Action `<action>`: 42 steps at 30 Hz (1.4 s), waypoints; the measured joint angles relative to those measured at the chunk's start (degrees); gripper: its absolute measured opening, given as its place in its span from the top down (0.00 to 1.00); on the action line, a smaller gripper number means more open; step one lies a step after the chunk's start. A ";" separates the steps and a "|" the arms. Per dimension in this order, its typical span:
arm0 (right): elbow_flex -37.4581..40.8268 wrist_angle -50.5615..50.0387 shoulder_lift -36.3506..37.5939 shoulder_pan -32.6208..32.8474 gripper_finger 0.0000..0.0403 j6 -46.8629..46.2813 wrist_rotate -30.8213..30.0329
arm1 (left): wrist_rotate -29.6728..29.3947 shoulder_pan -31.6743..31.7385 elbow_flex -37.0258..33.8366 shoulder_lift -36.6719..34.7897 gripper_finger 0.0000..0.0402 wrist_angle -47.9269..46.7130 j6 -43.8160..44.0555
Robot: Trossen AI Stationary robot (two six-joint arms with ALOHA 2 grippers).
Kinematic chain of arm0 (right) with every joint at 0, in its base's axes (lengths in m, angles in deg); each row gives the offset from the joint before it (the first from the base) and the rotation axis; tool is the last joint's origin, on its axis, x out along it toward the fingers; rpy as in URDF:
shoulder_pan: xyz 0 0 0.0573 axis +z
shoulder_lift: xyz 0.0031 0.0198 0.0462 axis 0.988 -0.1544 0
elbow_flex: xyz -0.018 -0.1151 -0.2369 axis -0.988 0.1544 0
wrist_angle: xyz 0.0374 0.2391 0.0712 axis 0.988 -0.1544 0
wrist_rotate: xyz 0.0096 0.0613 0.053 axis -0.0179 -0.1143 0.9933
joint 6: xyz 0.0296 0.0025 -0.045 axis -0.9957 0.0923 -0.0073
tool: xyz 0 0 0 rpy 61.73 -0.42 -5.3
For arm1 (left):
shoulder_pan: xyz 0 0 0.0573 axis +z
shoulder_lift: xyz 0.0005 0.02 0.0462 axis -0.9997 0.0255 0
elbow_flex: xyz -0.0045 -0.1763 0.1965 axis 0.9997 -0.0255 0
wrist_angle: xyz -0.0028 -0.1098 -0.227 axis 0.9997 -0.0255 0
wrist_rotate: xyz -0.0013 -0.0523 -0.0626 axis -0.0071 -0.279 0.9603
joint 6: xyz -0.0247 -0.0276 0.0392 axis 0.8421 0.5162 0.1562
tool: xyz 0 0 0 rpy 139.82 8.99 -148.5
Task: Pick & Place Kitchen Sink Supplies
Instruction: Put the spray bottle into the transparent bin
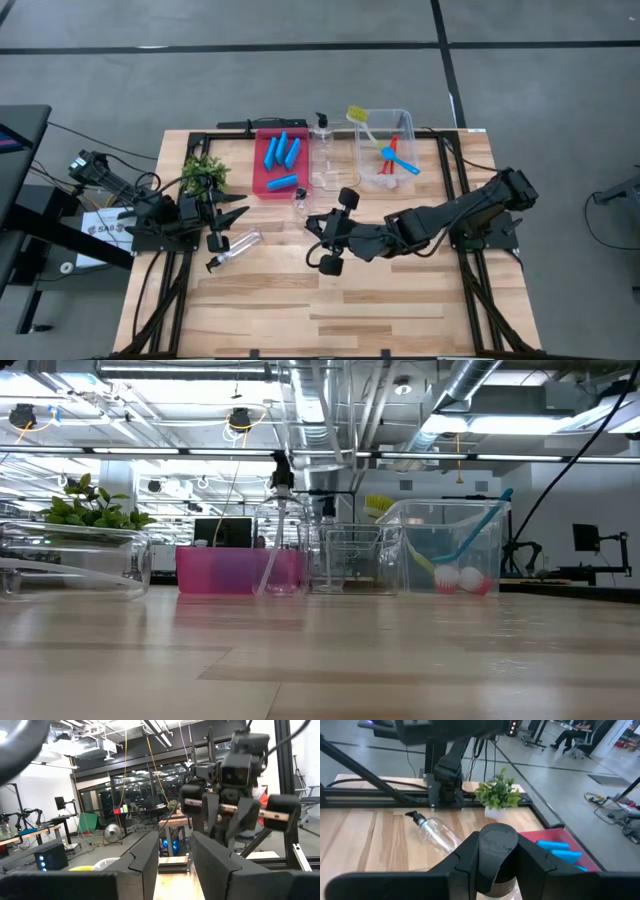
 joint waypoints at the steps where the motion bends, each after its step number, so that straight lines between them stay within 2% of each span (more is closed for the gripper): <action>1: -0.78 -0.61 0.00 -0.33 0.78 0.38 0.00 | 0.00 -0.01 0.00 -0.01 0.71 0.00 0.01; 12: -3.40 -7.80 1.99 -8.96 0.78 0.80 -0.07 | 0.00 -0.01 0.00 0.05 0.71 0.00 0.00; 32: -3.44 -8.34 2.97 -25.78 0.78 -2.16 0.29 | 1.86 -0.01 0.00 0.49 0.71 0.02 0.00; 35: -3.44 -8.32 2.89 -28.03 0.78 -3.26 2.11 | 1.88 0.01 0.00 0.49 0.71 0.02 0.00; 42: -3.17 -7.05 0.12 -31.62 0.78 -4.41 3.21 | 1.88 0.00 0.00 0.49 0.71 0.02 0.00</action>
